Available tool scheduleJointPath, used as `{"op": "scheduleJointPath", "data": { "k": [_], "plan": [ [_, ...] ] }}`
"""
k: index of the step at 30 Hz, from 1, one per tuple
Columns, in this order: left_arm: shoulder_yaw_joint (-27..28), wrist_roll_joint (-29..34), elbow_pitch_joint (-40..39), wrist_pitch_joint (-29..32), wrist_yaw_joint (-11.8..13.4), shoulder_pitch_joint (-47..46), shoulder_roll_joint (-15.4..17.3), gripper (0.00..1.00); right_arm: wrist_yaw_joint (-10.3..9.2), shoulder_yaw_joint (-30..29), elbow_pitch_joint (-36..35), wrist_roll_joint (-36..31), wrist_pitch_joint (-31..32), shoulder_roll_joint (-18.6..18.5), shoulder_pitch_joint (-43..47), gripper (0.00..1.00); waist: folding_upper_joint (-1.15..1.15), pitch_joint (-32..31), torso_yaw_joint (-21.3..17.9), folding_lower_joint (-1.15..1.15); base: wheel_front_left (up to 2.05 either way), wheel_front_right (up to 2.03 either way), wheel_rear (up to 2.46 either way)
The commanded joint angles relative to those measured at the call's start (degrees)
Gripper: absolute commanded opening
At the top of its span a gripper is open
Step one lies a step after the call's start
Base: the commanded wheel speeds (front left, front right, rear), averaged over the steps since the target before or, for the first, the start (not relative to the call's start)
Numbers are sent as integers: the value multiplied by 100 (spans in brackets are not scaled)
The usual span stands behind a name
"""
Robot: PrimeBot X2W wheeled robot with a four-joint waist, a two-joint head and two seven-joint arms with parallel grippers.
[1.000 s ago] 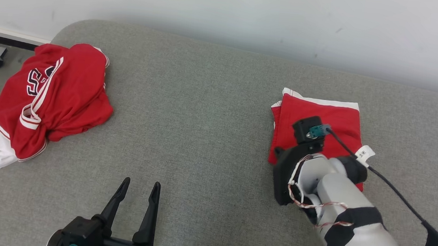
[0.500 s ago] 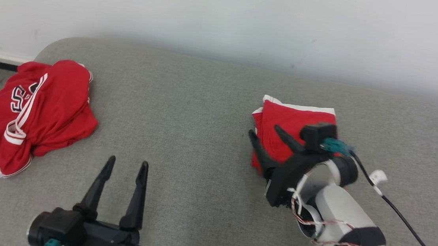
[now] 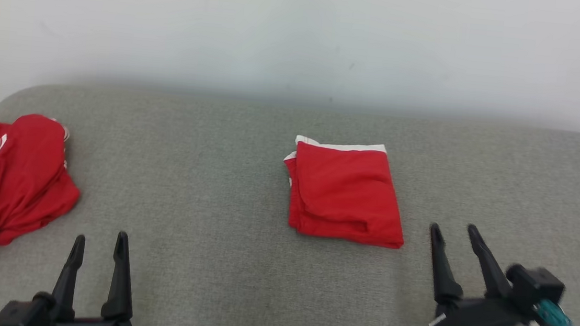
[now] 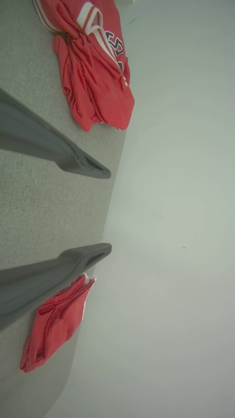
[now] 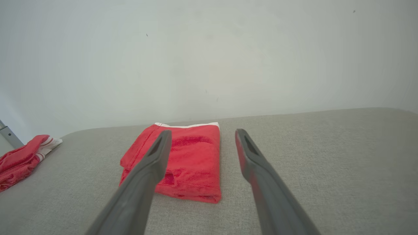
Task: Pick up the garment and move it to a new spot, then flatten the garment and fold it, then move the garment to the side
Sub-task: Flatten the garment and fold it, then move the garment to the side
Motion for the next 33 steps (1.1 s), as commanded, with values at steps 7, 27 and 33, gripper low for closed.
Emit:
{"op": "scheduleJointPath", "data": {
  "k": [7,27,33],
  "plan": [
    [133,378,72,-20,-57,382,54,100,-11,-299,-395,192,-34,131,717,100,0,-90,-357,0,0,0,0],
    [314,590,271,-20,-77,782,-98,100,-10,-187,-161,-55,121,122,667,100,0,-161,-434,0,0,0,0],
    [271,624,245,-21,-85,761,-110,100,-10,-190,-152,-96,154,151,660,100,0,-149,-409,0,0,0,0]
  ]
}}
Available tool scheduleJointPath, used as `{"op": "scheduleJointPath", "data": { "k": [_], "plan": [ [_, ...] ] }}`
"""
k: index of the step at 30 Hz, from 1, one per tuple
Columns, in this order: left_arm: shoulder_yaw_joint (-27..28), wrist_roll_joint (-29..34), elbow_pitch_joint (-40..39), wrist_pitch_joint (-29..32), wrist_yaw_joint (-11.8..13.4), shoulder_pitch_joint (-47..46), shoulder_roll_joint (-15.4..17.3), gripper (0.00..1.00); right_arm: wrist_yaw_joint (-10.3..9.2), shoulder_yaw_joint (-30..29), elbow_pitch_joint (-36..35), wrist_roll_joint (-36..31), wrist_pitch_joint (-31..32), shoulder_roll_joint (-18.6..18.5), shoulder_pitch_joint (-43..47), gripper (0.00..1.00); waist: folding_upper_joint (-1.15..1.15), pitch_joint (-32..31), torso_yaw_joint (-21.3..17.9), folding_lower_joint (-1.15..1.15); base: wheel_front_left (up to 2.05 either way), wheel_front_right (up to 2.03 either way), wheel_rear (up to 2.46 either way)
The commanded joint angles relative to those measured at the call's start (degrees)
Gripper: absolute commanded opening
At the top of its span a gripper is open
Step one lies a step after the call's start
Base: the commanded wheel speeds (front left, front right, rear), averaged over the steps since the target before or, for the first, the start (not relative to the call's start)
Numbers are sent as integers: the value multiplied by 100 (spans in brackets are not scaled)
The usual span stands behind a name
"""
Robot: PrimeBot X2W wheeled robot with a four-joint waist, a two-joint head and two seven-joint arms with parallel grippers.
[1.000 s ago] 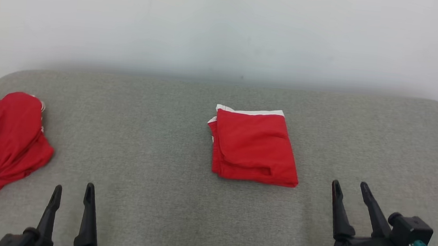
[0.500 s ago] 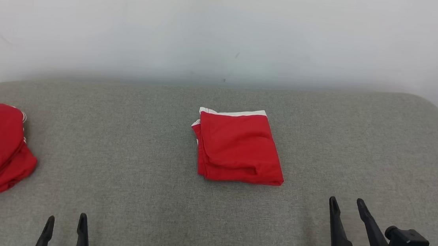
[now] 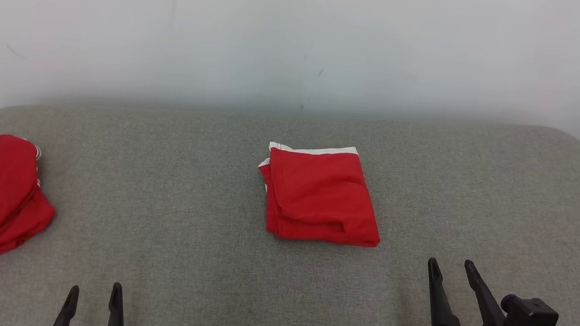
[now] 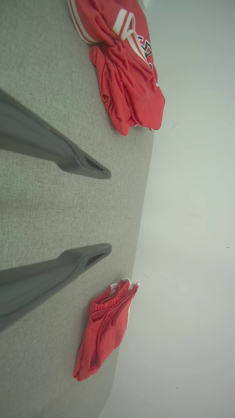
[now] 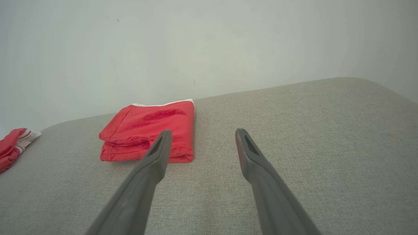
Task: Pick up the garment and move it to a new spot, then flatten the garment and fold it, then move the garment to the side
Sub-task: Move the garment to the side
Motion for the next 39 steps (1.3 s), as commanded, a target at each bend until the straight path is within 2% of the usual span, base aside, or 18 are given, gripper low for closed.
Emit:
{"op": "scheduleJointPath", "data": {
  "k": [1,15,20,22,27,28,33,39],
  "plan": [
    [-13,14,-25,-20,-29,47,-28,100,-10,-11,9,-47,20,27,0,100,0,4,3,0,0,0,0],
    [-116,67,-65,-19,-28,24,-41,100,-10,-13,19,-159,59,49,17,100,0,33,22,0,0,0,0],
    [-194,82,-56,-20,-28,14,-43,100,-11,-34,62,-385,437,-76,-193,100,0,64,79,0,0,0,0],
    [-228,97,-82,1,-29,-19,-14,100,-11,-112,106,-343,847,-78,-368,100,0,100,110,0,0,0,0],
    [-360,71,-164,97,-34,-188,44,100,-10,58,267,-443,2499,-307,-1206,100,0,233,267,0,0,0,0],
    [-360,71,-164,97,-34,-188,44,100,-10,58,267,-443,2499,-307,-1206,100,0,233,267,0,0,0,0],
    [-567,4,-178,149,-41,-363,107,100,-10,247,550,-348,4056,-618,-2081,100,0,496,569,0,0,0,0],
    [-800,-131,-86,137,-29,-613,159,100,-10,-152,1256,-747,4988,-789,-3229,100,0,927,1039,0,0,0,0]
  ]
}}
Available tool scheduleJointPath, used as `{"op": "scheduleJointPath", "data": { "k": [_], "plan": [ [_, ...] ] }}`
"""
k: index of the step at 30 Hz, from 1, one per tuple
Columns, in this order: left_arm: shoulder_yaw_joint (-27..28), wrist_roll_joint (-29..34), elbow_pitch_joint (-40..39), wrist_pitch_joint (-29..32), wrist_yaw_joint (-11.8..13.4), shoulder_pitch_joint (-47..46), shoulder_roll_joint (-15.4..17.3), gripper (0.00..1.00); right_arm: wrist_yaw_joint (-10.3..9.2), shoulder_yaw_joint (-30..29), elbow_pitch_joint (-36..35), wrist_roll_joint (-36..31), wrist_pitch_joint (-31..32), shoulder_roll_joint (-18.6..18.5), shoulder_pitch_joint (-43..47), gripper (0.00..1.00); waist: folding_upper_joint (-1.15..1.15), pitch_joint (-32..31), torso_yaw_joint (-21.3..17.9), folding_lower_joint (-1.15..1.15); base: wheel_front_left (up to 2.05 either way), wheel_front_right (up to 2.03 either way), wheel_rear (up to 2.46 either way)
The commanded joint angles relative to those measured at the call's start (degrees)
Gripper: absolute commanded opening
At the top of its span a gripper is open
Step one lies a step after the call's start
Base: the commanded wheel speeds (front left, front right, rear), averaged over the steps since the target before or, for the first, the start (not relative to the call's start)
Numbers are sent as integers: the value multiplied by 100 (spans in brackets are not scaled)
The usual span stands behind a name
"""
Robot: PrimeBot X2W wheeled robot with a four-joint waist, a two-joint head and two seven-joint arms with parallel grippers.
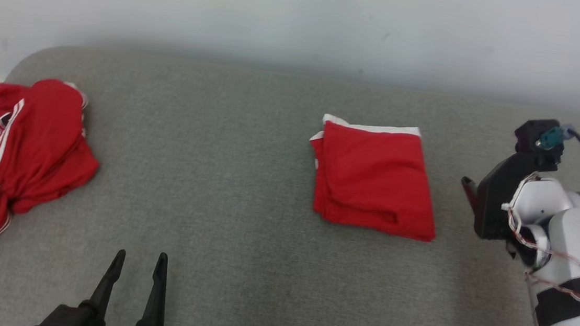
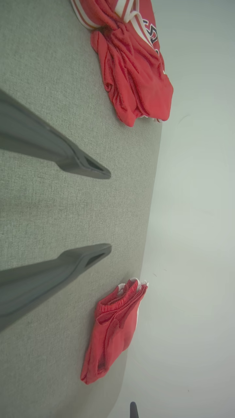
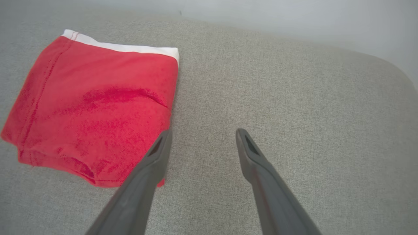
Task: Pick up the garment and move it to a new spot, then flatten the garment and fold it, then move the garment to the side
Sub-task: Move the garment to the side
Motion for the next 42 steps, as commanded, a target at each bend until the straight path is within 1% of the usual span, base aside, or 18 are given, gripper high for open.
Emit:
{"op": "scheduleJointPath", "data": {
  "k": [1,7,11,15,20,21,22,23,24,31,36,39,42],
  "plan": [
    [-28,-83,40,-27,-3,-107,29,100,-10,-73,129,-93,53,-1,-132,100,-1,327,360,-1,0,0,0],
    [-219,-154,238,-94,-6,-308,60,100,-10,-371,850,-355,201,193,-562,100,-1,605,669,-1,0,0,0],
    [-342,-208,332,-129,-7,-478,57,100,-10,-499,1226,-613,23,239,-703,100,-1,787,814,-1,0,0,0],
    [-370,-245,447,-159,-7,-625,59,100,-10,-693,1606,-877,-92,311,-785,100,-1,906,856,-1,0,0,0],
    [-387,-277,578,-175,-7,-801,93,100,-10,-918,2020,-873,-178,530,-838,100,-1,973,822,-1,0,0,0],
    [-383,-277,589,-177,-8,-832,99,100,-10,-952,2084,-889,-196,541,-848,71,-1,975,807,-1,0,0,0],
    [-374,-275,598,-170,-8,-851,105,100,-10,-957,2139,-909,-213,567,-857,47,-1,968,785,-1,0,0,0],
    [-357,-273,602,-168,-8,-864,115,100,-10,-954,2195,-915,-207,577,-882,33,-1,961,761,-1,0,0,0],
    [-337,-270,597,-169,-7,-886,139,100,-11,-964,2251,-940,-292,525,-911,0,-1,954,703,-1,0,0,0],
    [-233,-260,532,-171,-2,-833,204,100,-18,-805,2390,-874,-631,288,-997,0,-1,935,430,-1,0,0,0],
    [-244,-296,493,-171,-1,-847,297,100,-17,-717,2464,-864,-913,46,-1051,0,-1,950,145,-1,0,0,0],
    [-259,-349,437,-172,-1,-908,343,100,-17,-634,2484,-941,-1039,-206,-1063,0,-1,1007,-9,-1,0,0,0],
    [-279,-346,363,-172,-1,-952,383,100,-17,-496,2463,-1047,-1121,-538,-1040,0,-1,1096,-121,-1,0,0,0]
  ]
}}
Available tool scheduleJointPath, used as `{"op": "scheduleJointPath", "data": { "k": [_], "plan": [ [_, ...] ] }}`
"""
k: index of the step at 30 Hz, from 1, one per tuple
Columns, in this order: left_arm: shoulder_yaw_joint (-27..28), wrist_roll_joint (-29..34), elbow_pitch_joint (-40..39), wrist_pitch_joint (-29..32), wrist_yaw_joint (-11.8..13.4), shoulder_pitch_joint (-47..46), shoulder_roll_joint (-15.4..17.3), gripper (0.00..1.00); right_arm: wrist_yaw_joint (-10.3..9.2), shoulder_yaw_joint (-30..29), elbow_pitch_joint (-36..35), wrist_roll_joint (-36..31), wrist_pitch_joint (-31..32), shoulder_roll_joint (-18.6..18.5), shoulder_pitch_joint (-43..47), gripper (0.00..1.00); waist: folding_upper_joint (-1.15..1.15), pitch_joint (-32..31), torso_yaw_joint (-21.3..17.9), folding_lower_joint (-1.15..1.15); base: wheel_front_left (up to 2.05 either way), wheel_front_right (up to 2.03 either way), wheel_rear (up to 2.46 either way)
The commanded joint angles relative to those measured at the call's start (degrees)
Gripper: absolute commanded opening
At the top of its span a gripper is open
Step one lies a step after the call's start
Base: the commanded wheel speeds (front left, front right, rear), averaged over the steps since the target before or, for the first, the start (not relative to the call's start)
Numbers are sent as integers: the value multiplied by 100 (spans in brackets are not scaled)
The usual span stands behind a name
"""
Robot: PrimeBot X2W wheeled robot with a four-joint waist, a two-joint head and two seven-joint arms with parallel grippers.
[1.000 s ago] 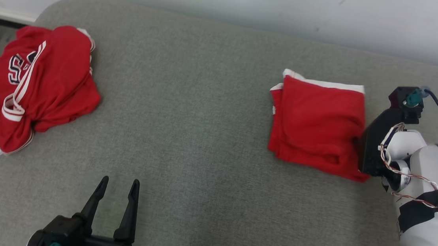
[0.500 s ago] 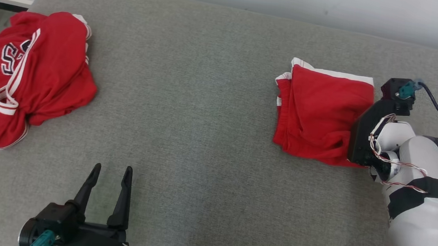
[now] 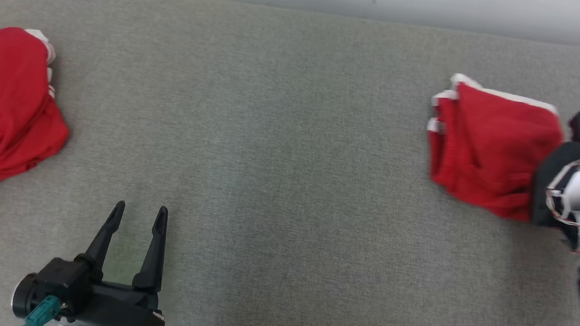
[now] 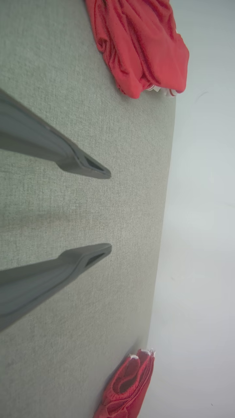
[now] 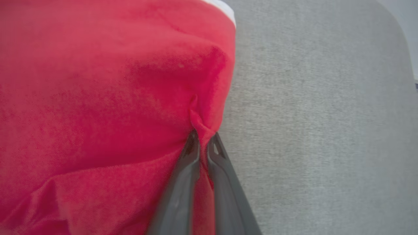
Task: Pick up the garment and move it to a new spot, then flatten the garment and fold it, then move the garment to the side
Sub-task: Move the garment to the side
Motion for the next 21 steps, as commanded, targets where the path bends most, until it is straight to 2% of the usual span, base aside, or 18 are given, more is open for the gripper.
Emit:
{"op": "scheduleJointPath", "data": {
  "k": [1,7,15,19,21],
  "plan": [
    [-7,-33,-64,-20,9,-90,46,100,-24,88,-1,-77,-48,-250,101,0,-1,143,-155,0,0,0,0],
    [12,-50,-247,-20,9,-150,81,100,-23,458,-302,-208,-168,-1115,218,0,-1,311,-264,0,0,0,0],
    [-64,-44,-391,-21,9,-173,169,100,-21,964,-808,2,-395,-2236,583,0,-1,462,-348,0,0,0,0],
    [-85,-52,-413,-21,8,-201,232,100,-20,1018,-1068,8,-748,-2586,663,0,-1,514,-411,0,0,0,0],
    [-115,-65,-403,-21,8,-231,254,100,-20,998,-1122,-5,-869,-2647,726,0,-1,530,-436,0,0,0,0]
  ]
}}
